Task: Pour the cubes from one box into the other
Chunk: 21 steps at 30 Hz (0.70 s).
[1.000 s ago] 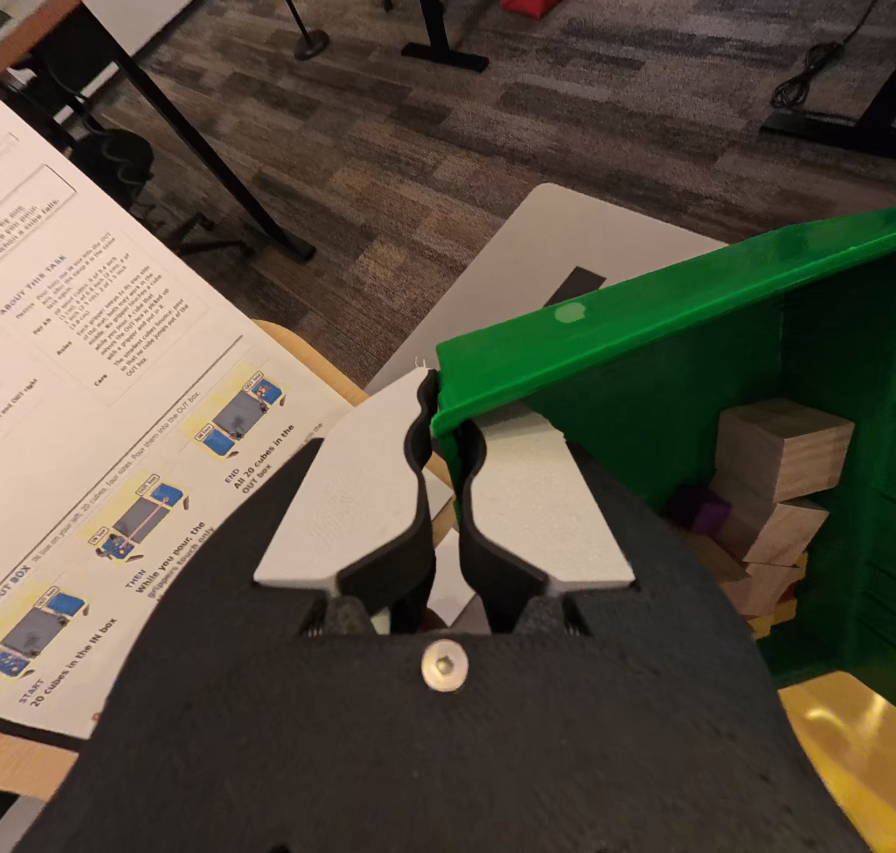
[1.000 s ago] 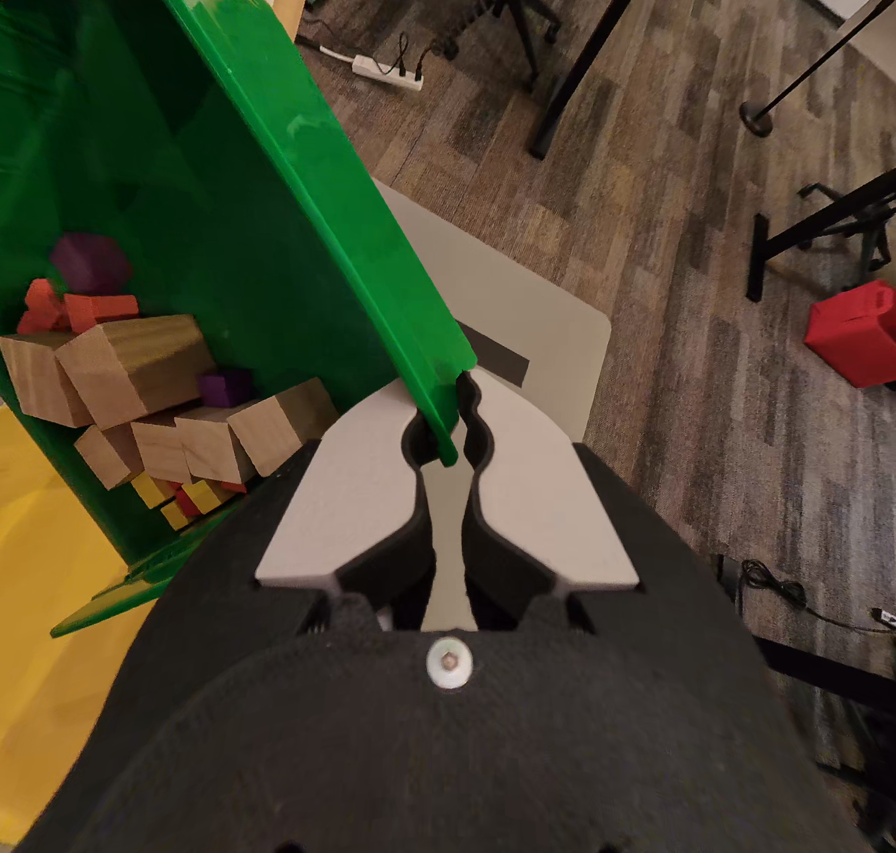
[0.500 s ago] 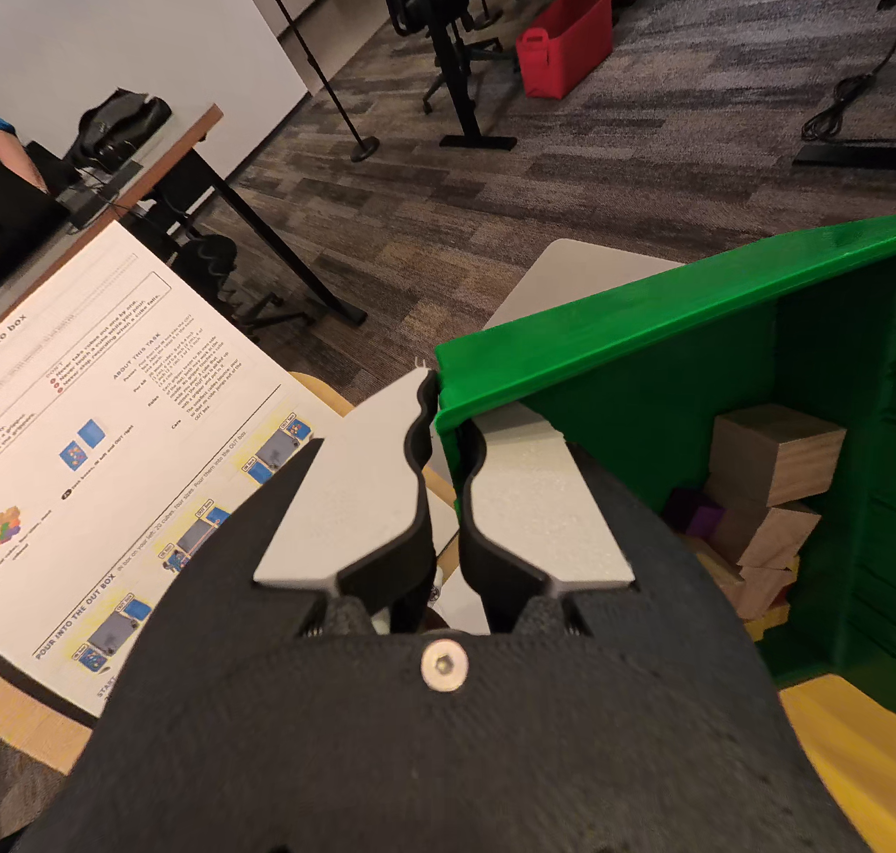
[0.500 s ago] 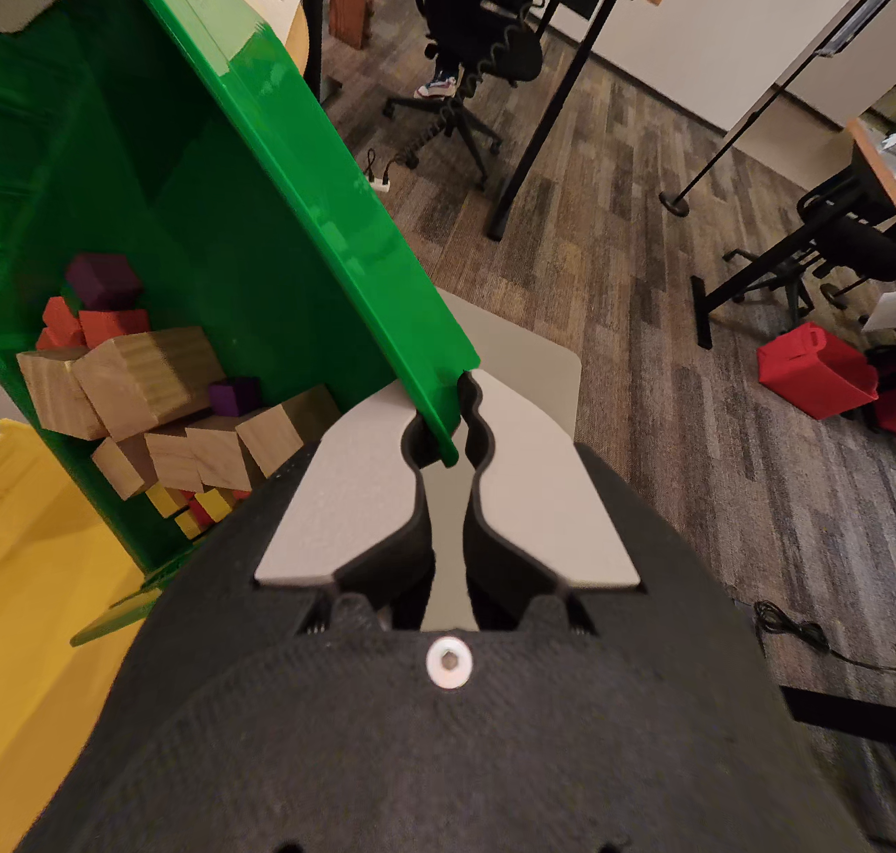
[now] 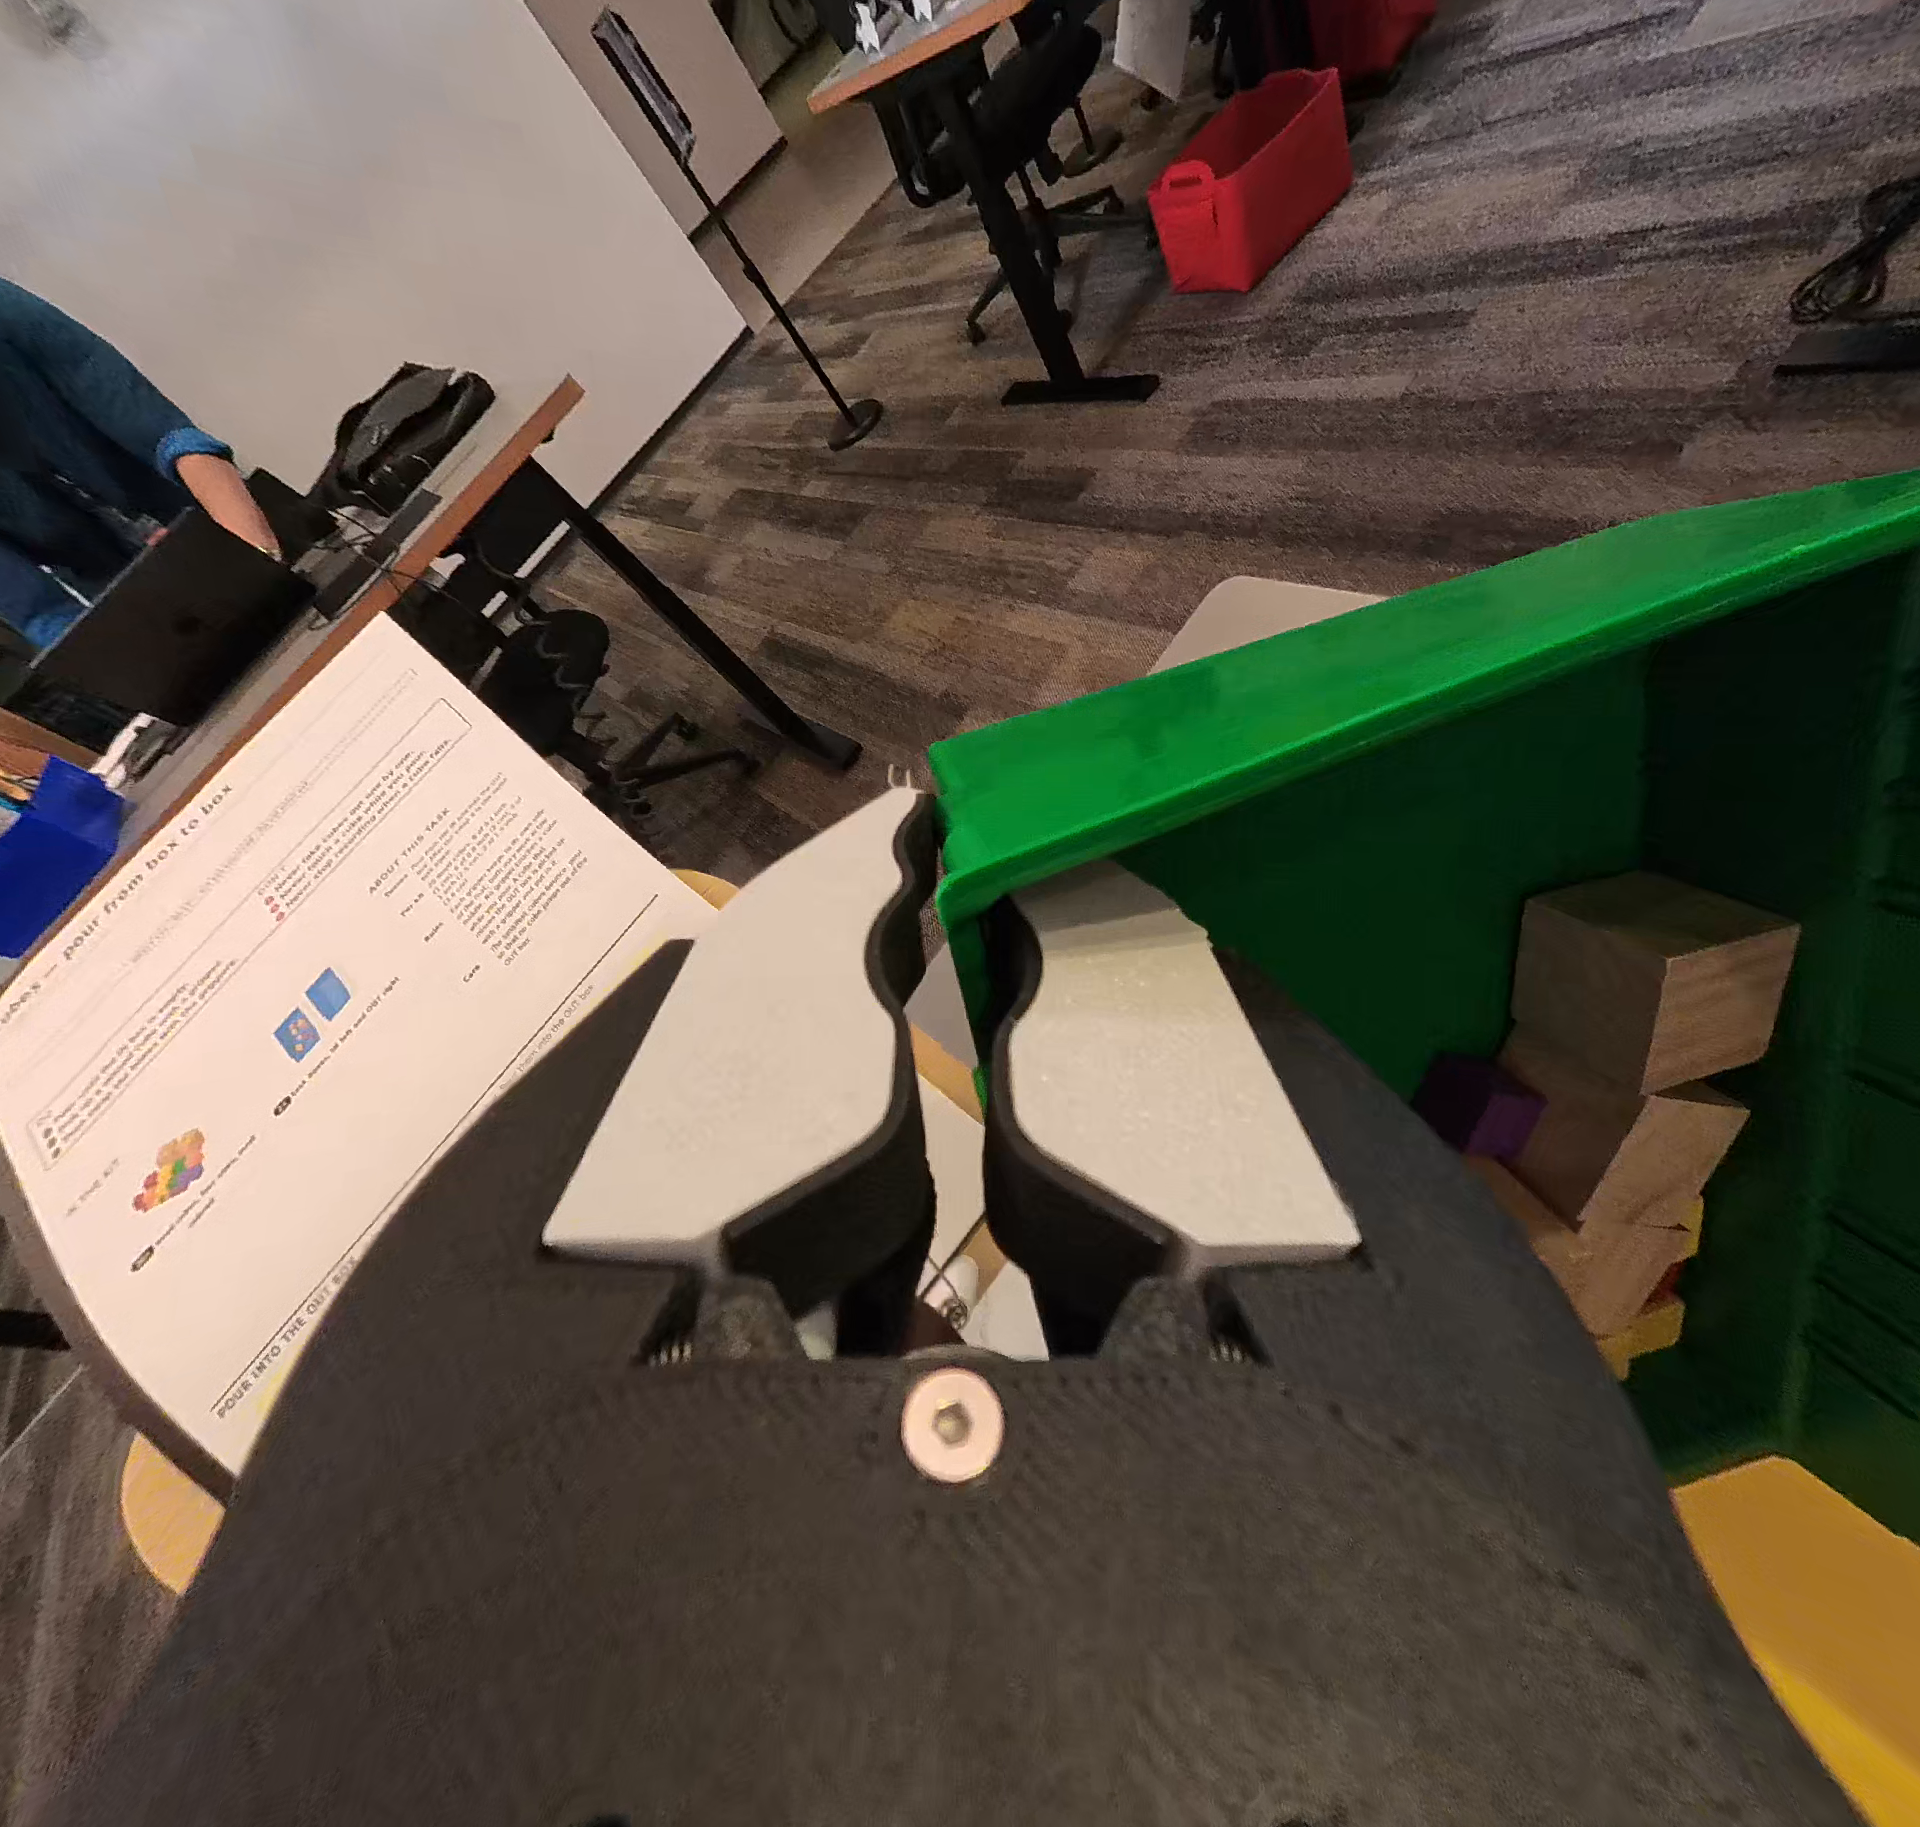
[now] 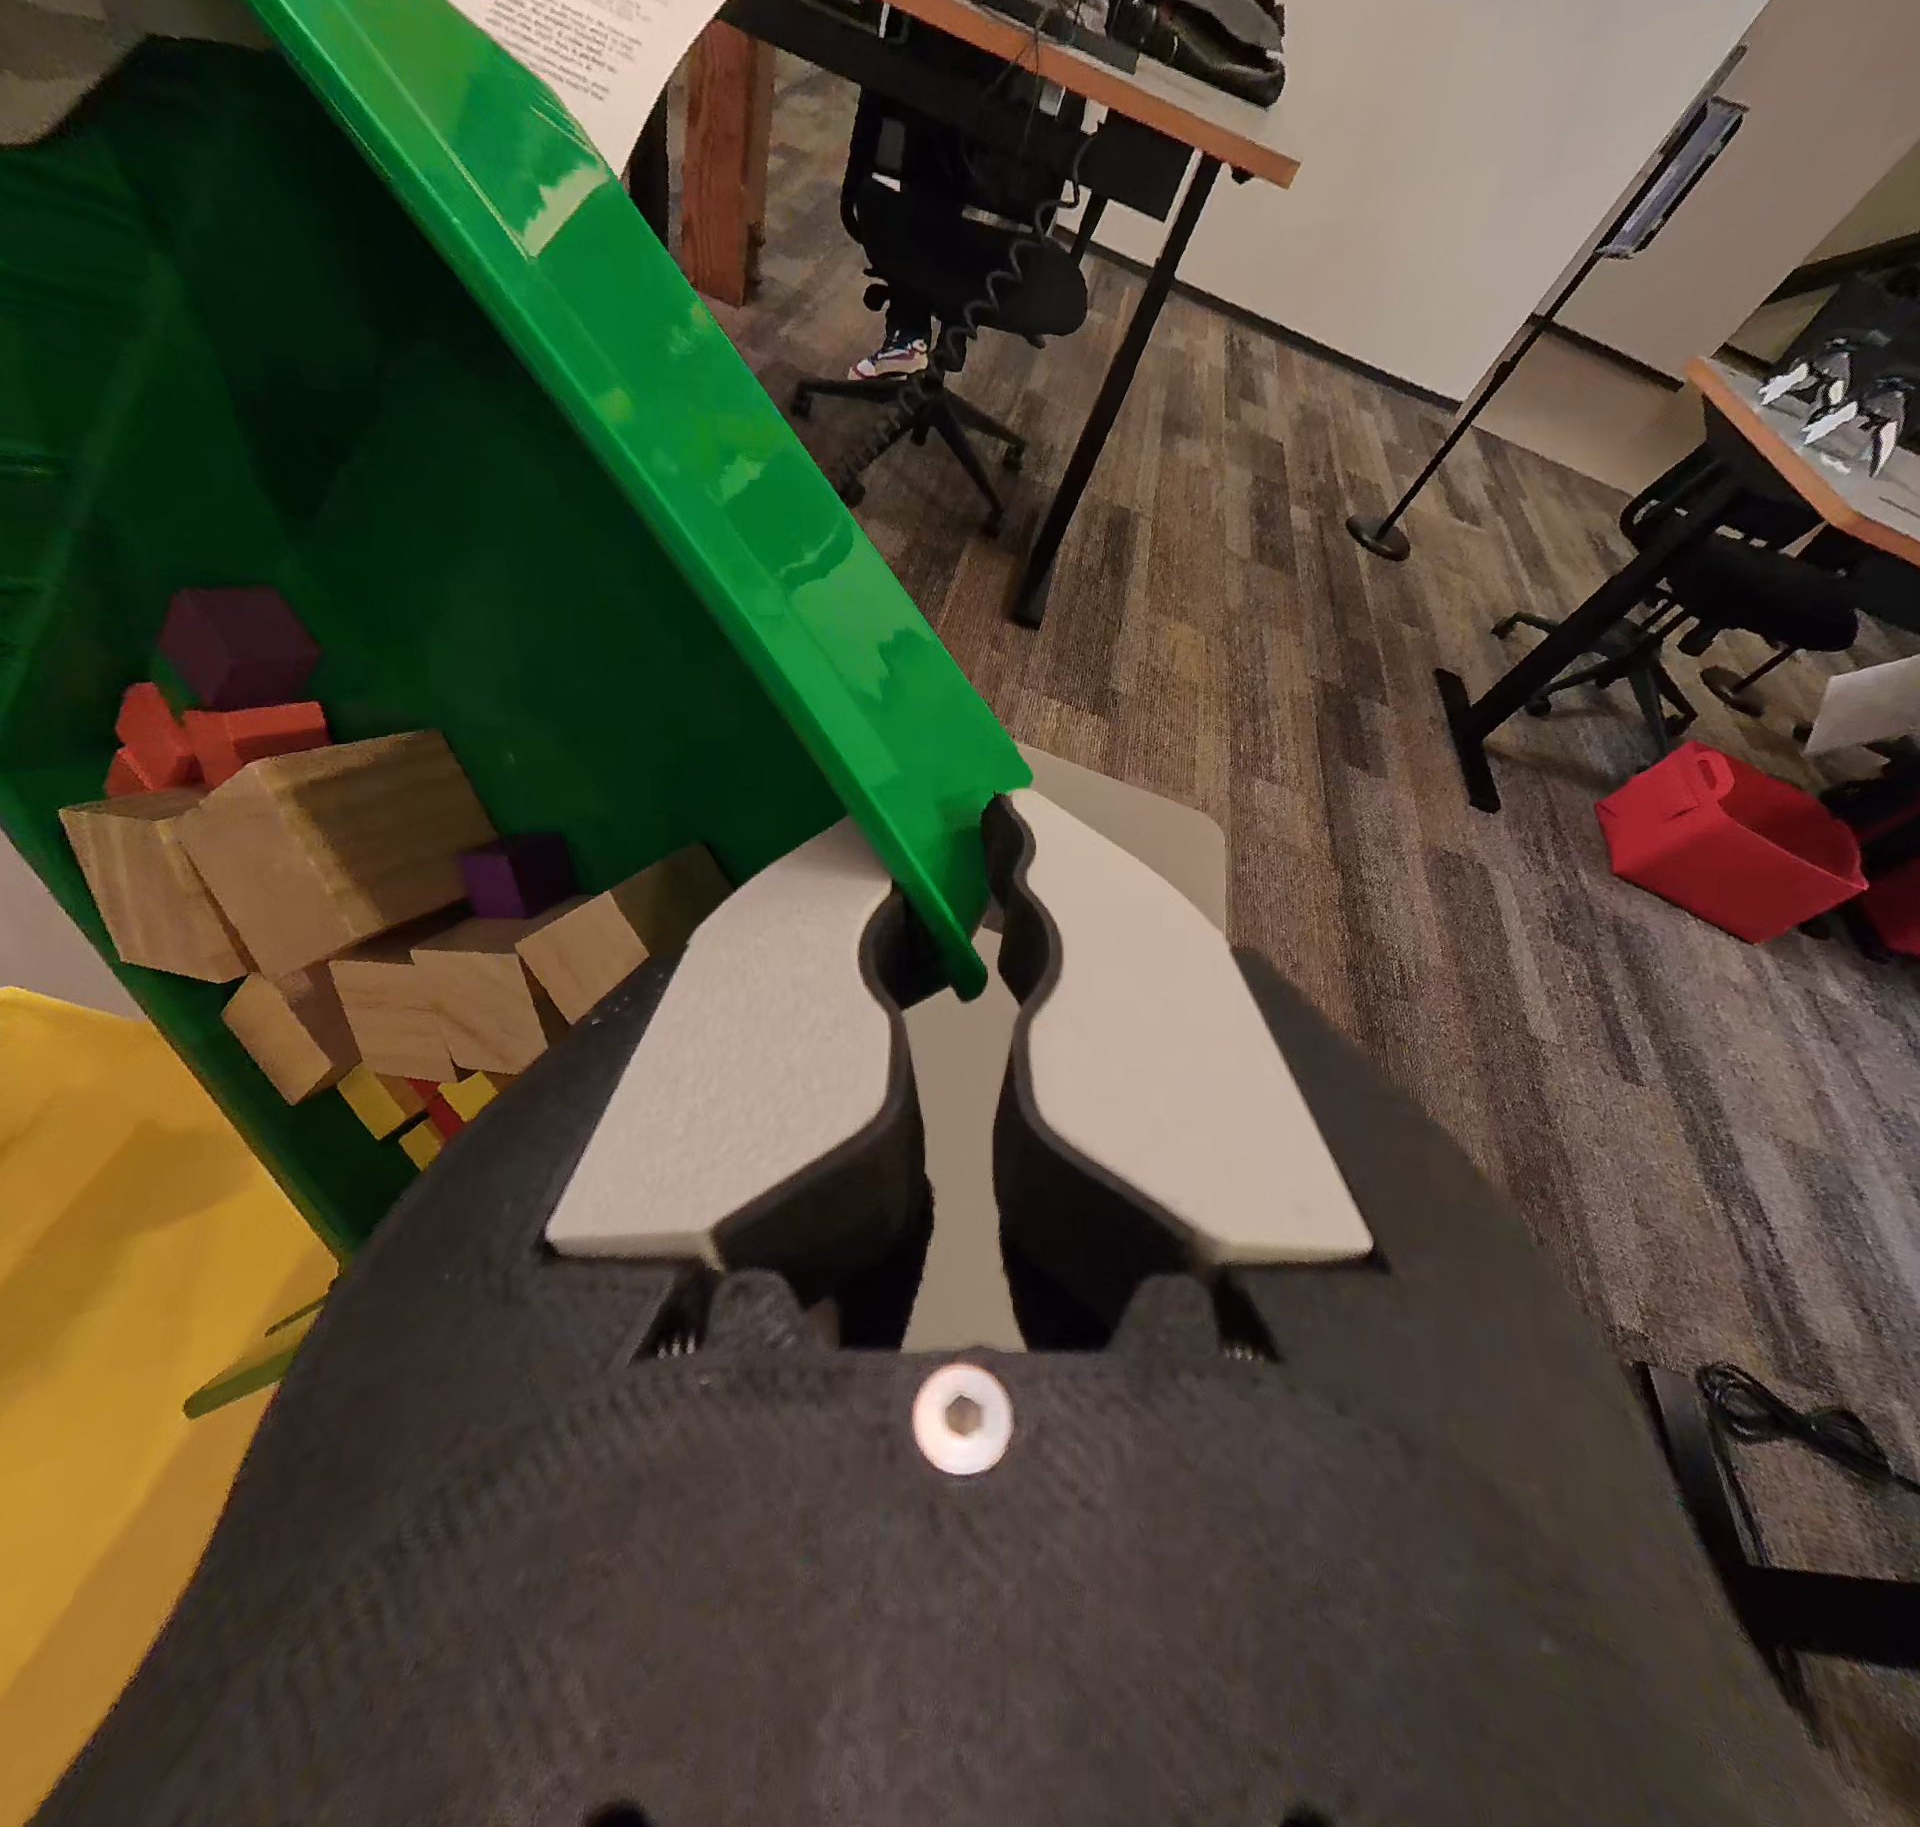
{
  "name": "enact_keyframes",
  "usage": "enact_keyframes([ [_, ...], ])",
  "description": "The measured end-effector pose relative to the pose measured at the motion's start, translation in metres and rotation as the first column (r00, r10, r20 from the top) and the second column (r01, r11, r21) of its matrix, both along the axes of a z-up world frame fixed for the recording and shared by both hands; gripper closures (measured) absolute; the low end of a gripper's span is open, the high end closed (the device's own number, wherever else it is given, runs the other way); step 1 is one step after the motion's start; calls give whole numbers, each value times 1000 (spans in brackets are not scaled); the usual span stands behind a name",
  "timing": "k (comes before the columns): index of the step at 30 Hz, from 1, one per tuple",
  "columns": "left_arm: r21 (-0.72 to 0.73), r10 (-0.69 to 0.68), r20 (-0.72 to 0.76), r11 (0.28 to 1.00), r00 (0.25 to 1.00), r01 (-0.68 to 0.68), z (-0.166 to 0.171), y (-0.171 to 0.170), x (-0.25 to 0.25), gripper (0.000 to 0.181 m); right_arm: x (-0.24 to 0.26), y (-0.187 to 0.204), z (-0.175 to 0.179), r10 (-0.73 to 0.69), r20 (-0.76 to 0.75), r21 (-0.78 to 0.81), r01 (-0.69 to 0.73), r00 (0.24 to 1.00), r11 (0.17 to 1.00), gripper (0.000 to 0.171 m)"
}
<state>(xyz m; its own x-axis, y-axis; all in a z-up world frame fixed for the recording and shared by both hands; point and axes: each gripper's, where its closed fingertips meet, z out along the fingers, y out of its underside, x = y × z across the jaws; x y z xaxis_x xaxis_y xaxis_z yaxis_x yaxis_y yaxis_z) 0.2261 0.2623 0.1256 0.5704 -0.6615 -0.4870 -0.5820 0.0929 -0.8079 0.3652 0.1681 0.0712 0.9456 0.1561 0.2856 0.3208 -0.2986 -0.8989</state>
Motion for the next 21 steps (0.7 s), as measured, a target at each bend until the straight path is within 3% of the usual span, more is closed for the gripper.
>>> enact_keyframes([
  [21,95,24,161,995,987,-40,22,-20,-24,174,-14,-2,31,23,47,129,-28,999,991,164],
])
